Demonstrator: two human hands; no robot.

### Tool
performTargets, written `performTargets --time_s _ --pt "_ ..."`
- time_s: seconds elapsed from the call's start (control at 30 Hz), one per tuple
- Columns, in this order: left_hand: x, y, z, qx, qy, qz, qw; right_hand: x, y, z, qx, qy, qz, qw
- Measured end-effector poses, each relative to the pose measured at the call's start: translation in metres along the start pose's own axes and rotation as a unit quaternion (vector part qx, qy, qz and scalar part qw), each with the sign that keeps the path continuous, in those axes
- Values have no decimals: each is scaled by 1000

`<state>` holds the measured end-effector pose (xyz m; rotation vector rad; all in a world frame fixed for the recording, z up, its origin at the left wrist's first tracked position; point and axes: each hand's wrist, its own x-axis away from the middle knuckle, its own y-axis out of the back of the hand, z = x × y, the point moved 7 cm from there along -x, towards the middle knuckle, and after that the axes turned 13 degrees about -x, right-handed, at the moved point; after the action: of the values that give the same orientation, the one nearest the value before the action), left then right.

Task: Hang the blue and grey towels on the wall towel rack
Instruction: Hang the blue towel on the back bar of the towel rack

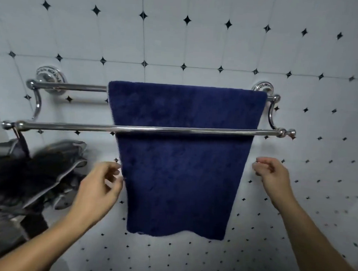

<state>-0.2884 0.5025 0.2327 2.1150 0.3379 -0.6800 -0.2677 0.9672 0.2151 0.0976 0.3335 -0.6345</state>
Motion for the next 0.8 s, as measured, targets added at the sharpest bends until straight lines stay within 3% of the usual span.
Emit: performTargets --time_s 0.1,0.2,0.3,0.53,0.63,0.8 --pt "-25 -41 29 95 159 66 980 -1 -47 -34 -52 -92 157 982" --pt "-58 -66 23 270 156 91 946 -15 -69 -28 -127 -97 198 967" --pt "-72 -80 21 344 153 78 923 -23 -72 -32 -156 -84 186 967" --pt "-82 -81 36 348 129 54 927 -32 -55 -38 -143 -49 157 976" --pt "-60 -99 42 372 137 79 915 -13 -62 -66 -106 -95 238 961" --pt "29 -170 77 319 223 241 889 44 -85 -148 -29 -215 391 895"
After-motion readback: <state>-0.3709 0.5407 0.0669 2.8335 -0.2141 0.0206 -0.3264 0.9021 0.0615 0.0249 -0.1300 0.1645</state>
